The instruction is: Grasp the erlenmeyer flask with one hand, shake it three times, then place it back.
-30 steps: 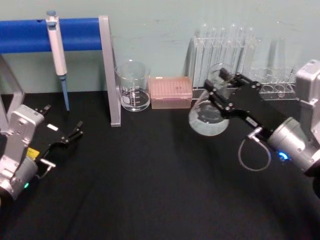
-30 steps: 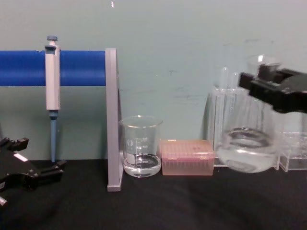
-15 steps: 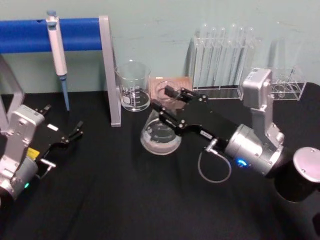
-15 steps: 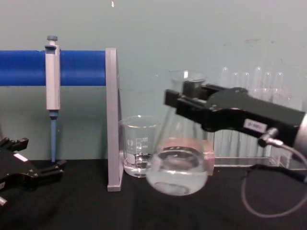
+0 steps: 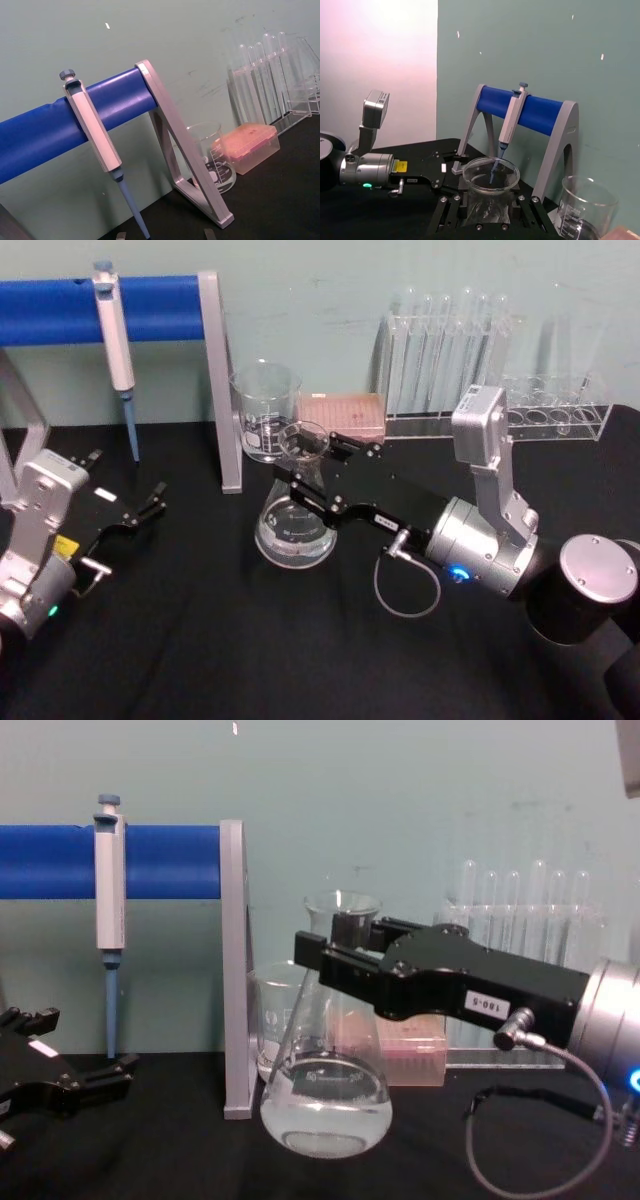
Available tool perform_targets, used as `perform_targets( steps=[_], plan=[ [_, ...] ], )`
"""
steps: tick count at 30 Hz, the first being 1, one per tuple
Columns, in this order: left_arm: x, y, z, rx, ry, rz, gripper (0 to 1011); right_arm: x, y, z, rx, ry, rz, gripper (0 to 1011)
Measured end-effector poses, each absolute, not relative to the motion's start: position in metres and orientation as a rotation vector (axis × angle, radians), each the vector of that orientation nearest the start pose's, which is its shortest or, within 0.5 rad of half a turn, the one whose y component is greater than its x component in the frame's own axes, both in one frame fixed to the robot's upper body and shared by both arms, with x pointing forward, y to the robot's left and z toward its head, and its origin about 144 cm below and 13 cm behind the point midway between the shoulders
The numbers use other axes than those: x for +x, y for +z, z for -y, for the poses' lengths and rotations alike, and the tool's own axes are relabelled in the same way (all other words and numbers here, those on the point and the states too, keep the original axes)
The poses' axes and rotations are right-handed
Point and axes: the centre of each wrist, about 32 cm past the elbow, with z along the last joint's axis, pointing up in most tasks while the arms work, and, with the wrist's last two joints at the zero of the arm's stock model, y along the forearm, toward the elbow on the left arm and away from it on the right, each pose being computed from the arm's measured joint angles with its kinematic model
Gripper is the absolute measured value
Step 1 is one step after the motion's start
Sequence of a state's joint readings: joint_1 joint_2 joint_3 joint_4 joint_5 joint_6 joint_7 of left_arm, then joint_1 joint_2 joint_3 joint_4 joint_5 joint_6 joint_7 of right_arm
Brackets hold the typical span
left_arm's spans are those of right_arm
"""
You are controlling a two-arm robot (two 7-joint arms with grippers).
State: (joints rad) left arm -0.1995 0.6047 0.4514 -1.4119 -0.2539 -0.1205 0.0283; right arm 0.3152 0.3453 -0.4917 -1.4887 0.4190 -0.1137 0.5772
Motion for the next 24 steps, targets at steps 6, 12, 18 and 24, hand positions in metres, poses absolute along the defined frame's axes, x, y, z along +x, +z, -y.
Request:
perform_targets(
  steps=[6, 12, 18, 24],
  plan=[
    [0.489, 1.14, -0.31, 0.304, 1.248, 0.285, 1001, 0.517, 1.187, 0.192, 0.07, -0.553, 0.13, 457],
    [0.489, 1.14, -0.31, 0.304, 1.248, 0.285, 1001, 0.518, 1.183, 0.191, 0.054, -0.547, 0.124, 457],
    [0.489, 1.14, -0.31, 0.304, 1.248, 0.285, 1001, 0.52, 1.178, 0.191, 0.032, -0.539, 0.118, 457],
    [0.489, 1.14, -0.31, 0.304, 1.248, 0.285, 1001, 0.522, 1.17, 0.192, 0.003, -0.535, 0.109, 457]
  ],
)
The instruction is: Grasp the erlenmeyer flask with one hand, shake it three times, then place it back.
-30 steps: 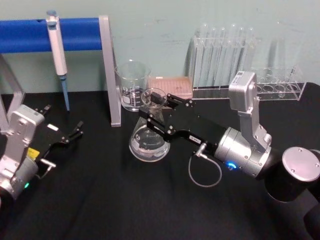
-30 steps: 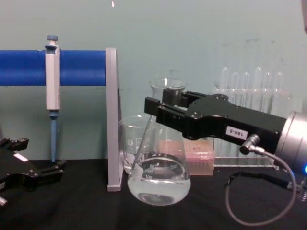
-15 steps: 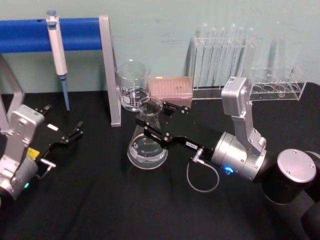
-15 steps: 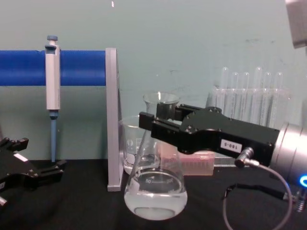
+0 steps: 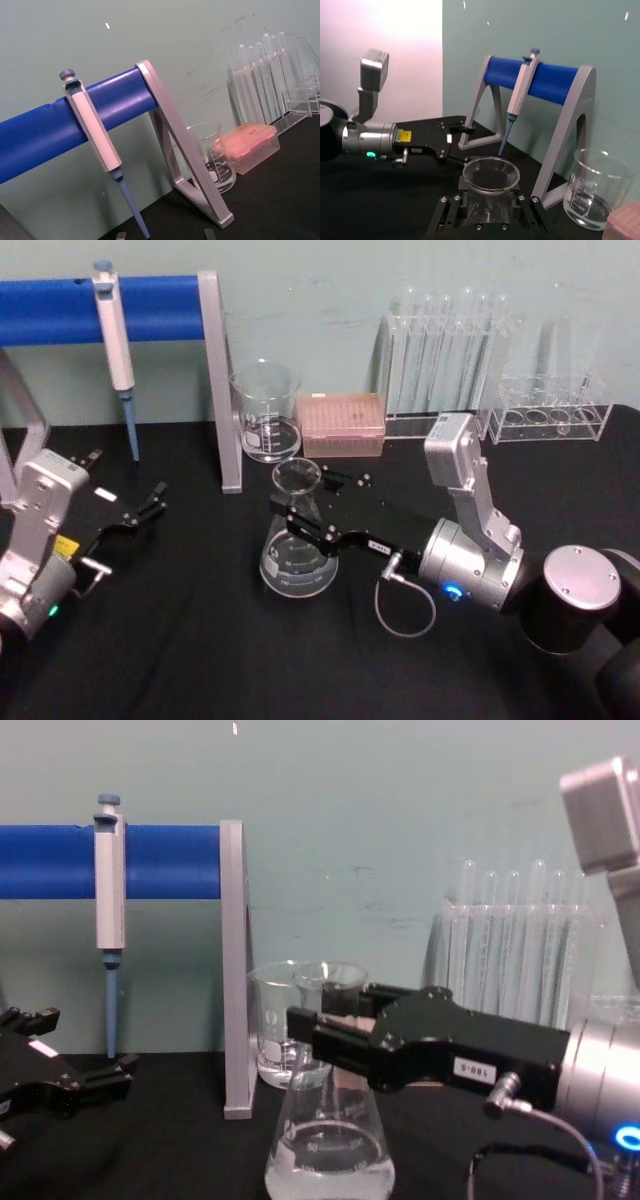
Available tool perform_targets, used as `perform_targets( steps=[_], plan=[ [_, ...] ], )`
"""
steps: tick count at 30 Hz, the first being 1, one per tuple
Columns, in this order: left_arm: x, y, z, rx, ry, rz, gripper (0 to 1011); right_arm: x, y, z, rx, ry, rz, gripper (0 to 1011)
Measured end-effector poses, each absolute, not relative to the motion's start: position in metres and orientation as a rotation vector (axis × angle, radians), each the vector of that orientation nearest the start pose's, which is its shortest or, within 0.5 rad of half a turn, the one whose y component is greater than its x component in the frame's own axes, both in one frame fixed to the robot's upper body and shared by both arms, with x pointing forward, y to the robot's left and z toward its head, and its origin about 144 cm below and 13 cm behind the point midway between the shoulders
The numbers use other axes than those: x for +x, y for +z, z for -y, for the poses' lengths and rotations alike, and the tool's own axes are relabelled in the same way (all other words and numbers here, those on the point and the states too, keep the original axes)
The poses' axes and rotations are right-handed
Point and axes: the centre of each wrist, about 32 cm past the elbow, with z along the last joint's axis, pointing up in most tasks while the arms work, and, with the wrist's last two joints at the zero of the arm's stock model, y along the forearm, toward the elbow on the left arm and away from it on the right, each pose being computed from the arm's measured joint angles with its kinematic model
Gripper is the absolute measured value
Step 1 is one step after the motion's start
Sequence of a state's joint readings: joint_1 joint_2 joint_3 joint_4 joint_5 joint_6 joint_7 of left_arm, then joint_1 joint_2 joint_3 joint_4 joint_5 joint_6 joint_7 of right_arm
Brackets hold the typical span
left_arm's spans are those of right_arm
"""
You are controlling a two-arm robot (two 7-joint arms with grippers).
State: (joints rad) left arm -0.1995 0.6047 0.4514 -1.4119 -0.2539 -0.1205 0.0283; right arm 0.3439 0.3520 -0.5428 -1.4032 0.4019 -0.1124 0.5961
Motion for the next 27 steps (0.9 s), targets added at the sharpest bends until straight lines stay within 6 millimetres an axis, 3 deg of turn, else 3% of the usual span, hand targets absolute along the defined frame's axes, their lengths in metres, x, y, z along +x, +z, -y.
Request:
perform_targets(
  steps=[27],
  plan=[
    [0.489, 1.14, -0.31, 0.304, 1.248, 0.285, 1001, 0.529, 1.146, 0.193, -0.062, -0.521, 0.057, 457]
  ],
)
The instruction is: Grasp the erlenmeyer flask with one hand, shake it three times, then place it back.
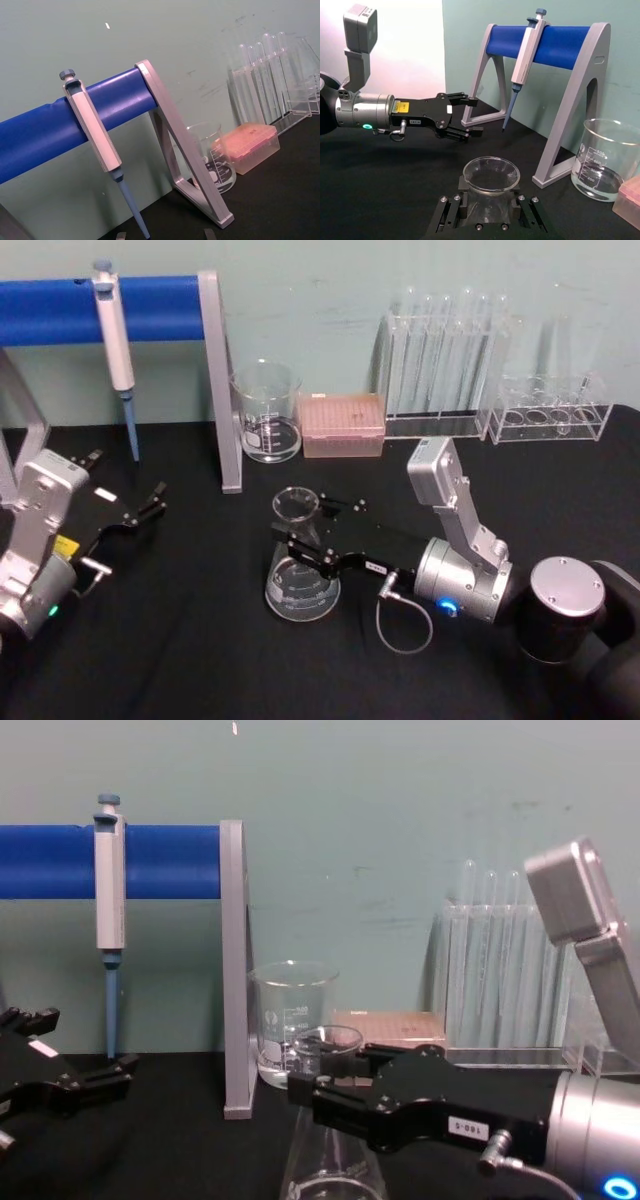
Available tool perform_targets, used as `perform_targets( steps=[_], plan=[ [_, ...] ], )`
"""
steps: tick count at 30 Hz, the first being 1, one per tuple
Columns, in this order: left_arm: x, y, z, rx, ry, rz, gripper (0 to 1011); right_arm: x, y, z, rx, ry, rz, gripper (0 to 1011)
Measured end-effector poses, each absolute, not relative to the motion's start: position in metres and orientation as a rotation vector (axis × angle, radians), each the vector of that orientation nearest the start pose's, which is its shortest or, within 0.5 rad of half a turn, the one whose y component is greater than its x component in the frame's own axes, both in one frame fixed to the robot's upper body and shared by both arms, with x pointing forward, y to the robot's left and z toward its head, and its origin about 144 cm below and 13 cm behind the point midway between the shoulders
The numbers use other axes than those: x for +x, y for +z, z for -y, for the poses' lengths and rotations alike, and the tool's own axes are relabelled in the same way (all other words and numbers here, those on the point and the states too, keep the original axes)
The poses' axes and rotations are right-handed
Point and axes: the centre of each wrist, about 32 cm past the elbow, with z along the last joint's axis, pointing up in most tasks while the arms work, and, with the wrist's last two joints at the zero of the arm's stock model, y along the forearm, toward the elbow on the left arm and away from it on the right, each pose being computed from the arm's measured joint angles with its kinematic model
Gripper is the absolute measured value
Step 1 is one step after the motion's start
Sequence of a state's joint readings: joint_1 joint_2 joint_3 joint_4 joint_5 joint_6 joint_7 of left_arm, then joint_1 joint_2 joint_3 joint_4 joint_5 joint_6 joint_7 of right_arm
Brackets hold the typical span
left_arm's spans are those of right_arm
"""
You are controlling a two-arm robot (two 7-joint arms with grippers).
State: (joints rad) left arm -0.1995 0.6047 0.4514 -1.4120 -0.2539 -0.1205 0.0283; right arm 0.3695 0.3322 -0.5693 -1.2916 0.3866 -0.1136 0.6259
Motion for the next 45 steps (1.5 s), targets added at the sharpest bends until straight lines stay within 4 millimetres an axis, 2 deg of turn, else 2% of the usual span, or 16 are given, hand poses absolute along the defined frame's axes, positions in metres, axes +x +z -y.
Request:
perform_targets(
  steps=[42, 44, 45],
  plan=[
    [0.4886, 1.1398, -0.3096, 0.304, 1.248, 0.285, 1001, 0.5302, 1.1425, 0.1943, -0.061, -0.527, 0.029, 457],
    [0.4886, 1.1398, -0.3097, 0.305, 1.248, 0.285, 1001, 0.5301, 1.1424, 0.1943, -0.062, -0.527, 0.03, 469],
    [0.4886, 1.1398, -0.3097, 0.305, 1.248, 0.285, 1001, 0.53, 1.1424, 0.1943, -0.062, -0.527, 0.03, 517]
  ],
)
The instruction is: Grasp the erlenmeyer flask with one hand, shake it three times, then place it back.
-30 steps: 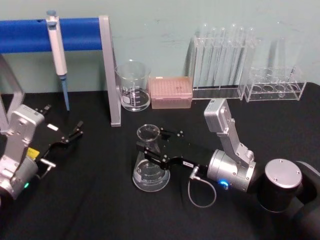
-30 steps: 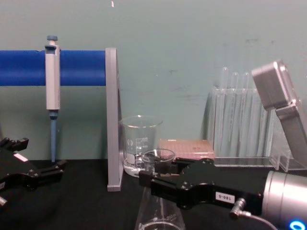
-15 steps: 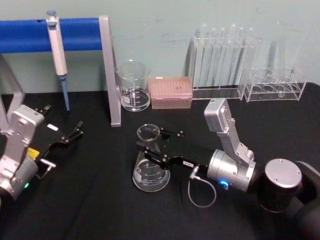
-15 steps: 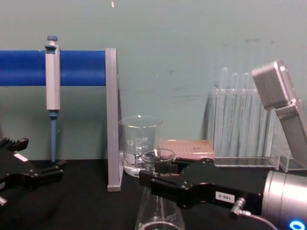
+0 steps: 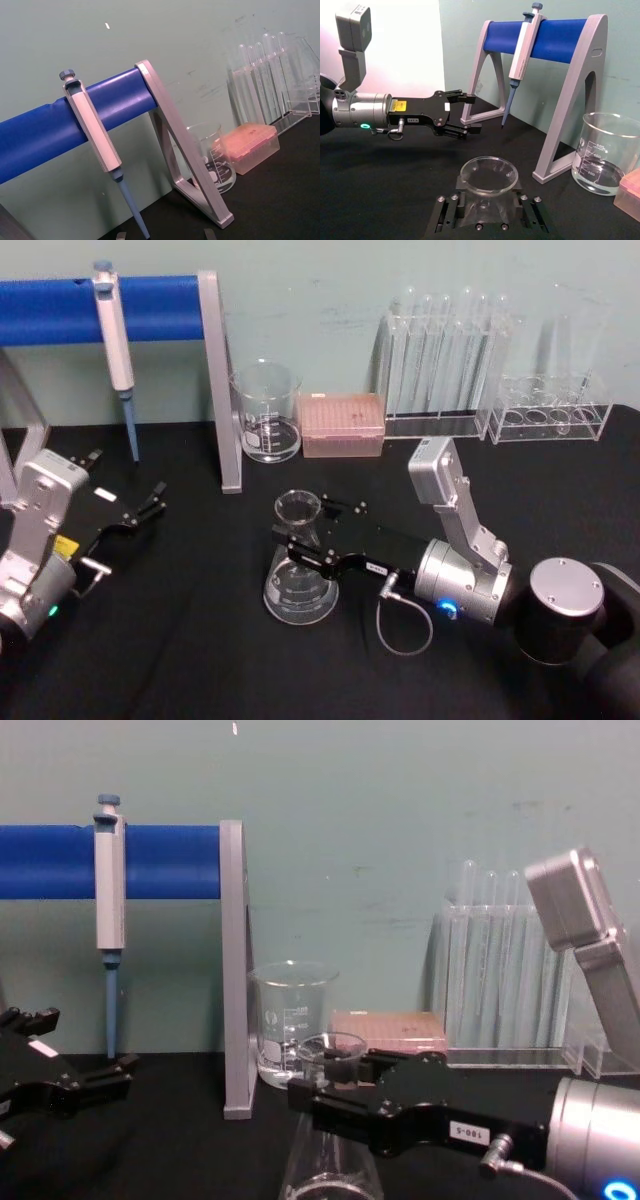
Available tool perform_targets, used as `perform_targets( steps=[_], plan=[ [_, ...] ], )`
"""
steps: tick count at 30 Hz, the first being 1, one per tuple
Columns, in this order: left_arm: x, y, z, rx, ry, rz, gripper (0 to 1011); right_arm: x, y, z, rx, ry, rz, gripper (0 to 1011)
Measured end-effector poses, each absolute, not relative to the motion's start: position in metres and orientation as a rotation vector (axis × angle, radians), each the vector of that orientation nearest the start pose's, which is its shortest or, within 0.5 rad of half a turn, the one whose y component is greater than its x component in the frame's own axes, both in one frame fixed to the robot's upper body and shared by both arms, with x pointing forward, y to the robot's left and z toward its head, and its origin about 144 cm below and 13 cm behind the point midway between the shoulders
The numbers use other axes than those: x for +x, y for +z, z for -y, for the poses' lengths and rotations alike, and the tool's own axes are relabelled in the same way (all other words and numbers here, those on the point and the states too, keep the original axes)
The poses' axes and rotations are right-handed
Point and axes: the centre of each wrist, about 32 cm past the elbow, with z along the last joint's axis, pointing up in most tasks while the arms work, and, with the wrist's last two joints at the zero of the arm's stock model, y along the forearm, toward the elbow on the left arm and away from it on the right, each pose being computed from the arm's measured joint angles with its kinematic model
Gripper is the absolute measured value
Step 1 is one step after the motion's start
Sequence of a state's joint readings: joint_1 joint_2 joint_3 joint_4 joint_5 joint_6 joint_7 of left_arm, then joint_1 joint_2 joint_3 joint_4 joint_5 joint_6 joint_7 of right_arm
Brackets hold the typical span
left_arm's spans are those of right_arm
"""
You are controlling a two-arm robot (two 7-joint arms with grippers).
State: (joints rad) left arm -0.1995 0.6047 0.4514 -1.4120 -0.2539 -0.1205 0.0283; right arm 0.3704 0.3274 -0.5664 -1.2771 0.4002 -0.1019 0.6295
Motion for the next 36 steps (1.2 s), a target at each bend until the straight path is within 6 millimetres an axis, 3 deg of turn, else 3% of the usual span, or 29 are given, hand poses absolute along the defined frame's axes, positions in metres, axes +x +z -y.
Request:
perform_targets(
  steps=[17, 36],
  plan=[
    [0.4886, 1.1398, -0.3097, 0.304, 1.248, 0.285, 1001, 0.53, 1.1424, 0.1941, -0.062, -0.526, 0.03, 1002],
    [0.4886, 1.1398, -0.3097, 0.304, 1.248, 0.285, 1001, 0.5247, 1.146, 0.2002, -0.079, -0.511, 0.019, 1002]
  ],
)
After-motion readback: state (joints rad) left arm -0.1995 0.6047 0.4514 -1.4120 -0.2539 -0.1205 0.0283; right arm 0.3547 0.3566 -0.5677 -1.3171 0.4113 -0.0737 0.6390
